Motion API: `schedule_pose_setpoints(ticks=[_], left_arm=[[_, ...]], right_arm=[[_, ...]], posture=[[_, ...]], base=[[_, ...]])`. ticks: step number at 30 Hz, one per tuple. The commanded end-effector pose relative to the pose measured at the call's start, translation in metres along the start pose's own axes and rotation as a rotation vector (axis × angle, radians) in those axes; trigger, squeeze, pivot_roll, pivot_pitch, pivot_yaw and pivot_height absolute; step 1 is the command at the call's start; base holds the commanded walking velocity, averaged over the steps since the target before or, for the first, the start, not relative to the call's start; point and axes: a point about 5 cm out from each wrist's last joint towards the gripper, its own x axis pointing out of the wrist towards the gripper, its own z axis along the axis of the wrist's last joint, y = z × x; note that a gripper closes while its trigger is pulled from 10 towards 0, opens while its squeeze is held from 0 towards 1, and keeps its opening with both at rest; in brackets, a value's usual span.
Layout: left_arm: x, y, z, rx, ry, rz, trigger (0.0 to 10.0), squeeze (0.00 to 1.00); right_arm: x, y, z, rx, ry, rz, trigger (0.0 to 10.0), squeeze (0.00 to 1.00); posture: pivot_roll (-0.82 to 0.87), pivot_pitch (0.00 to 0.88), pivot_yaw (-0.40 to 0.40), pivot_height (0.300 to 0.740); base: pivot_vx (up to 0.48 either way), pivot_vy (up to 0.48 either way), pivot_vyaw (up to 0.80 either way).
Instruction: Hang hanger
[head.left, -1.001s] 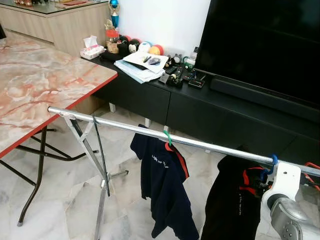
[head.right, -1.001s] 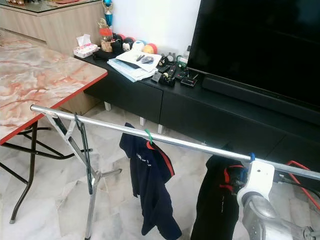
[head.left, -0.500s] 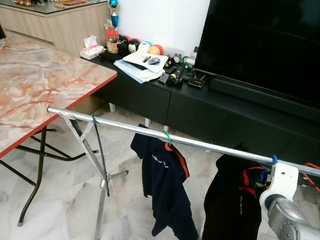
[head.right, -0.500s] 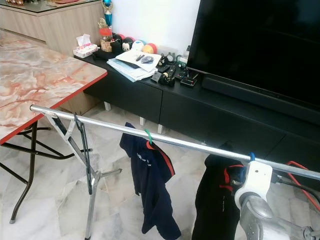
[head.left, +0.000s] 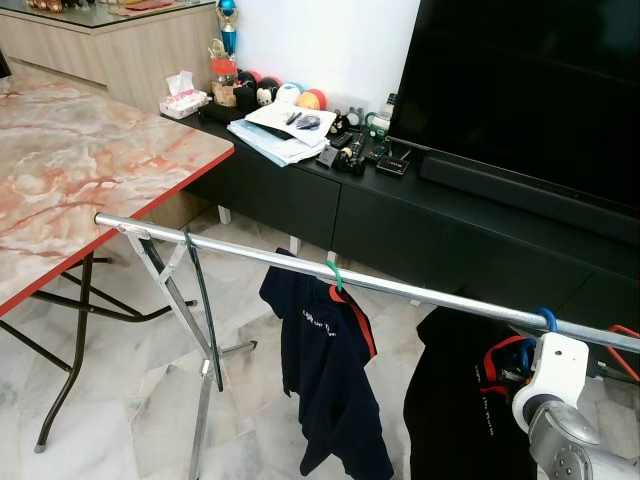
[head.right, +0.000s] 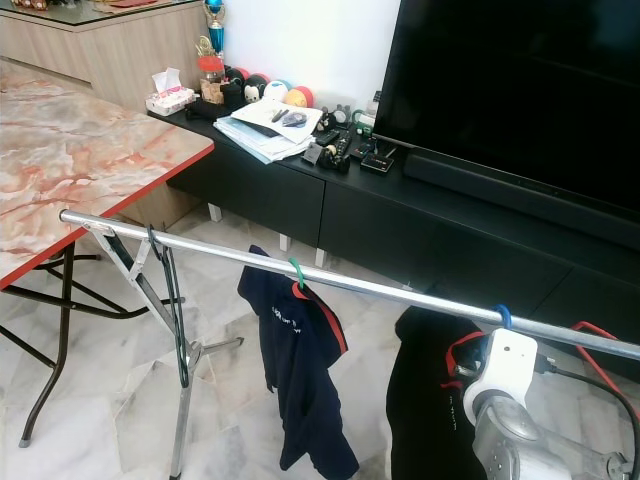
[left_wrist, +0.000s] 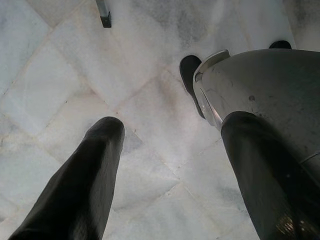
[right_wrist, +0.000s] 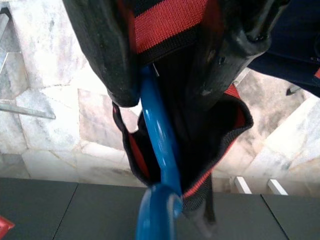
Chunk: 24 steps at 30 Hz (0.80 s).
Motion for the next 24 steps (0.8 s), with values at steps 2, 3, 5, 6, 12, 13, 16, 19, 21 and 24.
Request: schedule_pose_setpoints(ticks=[2,3,5,6,12,13,16,19,21,24], left_arm=[[0.000,-0.011,-0.013,0.005,0.058,-0.044,10.0,0.00],[0.000,-0.010,-0.013,0.006,0.058,-0.043,10.0,0.00],[0.000,-0.010,-0.013,0.006,0.058,-0.042,10.0,0.00],[0.000,-0.010,-0.013,0.007,0.058,-0.042,10.0,0.00],[0.000,-0.010,-0.013,0.014,0.058,-0.043,10.0,0.00],[0.000,-0.010,-0.013,0.015,0.058,-0.043,10.0,0.00],[0.000,-0.010,-0.013,0.019,0.058,-0.044,10.0,0.00],[0.000,-0.010,-0.013,0.020,0.058,-0.044,10.0,0.00],[0.000,-0.010,-0.013,0.021,0.058,-0.044,10.0,0.00],[0.000,-0.010,-0.013,0.022,0.059,-0.044,10.0,0.00]], right_arm=[[0.003,-0.002,-0.003,0.022,0.012,-0.003,10.0,0.00],[0.006,-0.001,-0.002,0.025,0.013,0.004,10.0,0.00],[0.007,0.000,-0.002,0.027,0.012,0.010,10.0,0.00],[0.008,0.002,0.000,0.028,0.007,0.028,10.0,0.00],[0.015,0.015,0.015,0.037,-0.050,0.103,10.0,0.00],[0.016,0.017,0.016,0.034,-0.050,0.115,10.0,0.00],[0.019,0.023,0.015,0.015,-0.040,0.148,10.0,0.00],[0.022,0.025,0.012,0.009,-0.030,0.153,10.0,0.00],[0.023,0.024,0.011,0.007,-0.025,0.151,10.0,0.00],[0.026,0.023,0.009,0.009,-0.019,0.141,10.0,0.00]], posture=[[0.00,0.066,-0.068,0.740],[0.00,0.066,-0.068,0.740],[0.00,0.067,-0.066,0.740],[0.00,0.067,-0.065,0.740],[0.00,0.068,-0.063,0.740],[0.00,0.068,-0.063,0.740],[0.01,0.068,-0.064,0.740],[0.01,0.068,-0.063,0.740],[0.01,0.069,-0.062,0.740],[0.01,0.070,-0.061,0.740]], base=[[0.000,0.000,0.00],[0.000,0.000,0.00],[0.000,0.000,0.00],[0.000,0.000,0.00],[0.000,0.000,0.00],[0.000,0.000,0.00],[0.000,0.000,0.00],[0.000,0.000,0.00],[0.000,0.000,0.00],[0.000,0.000,0.00]])
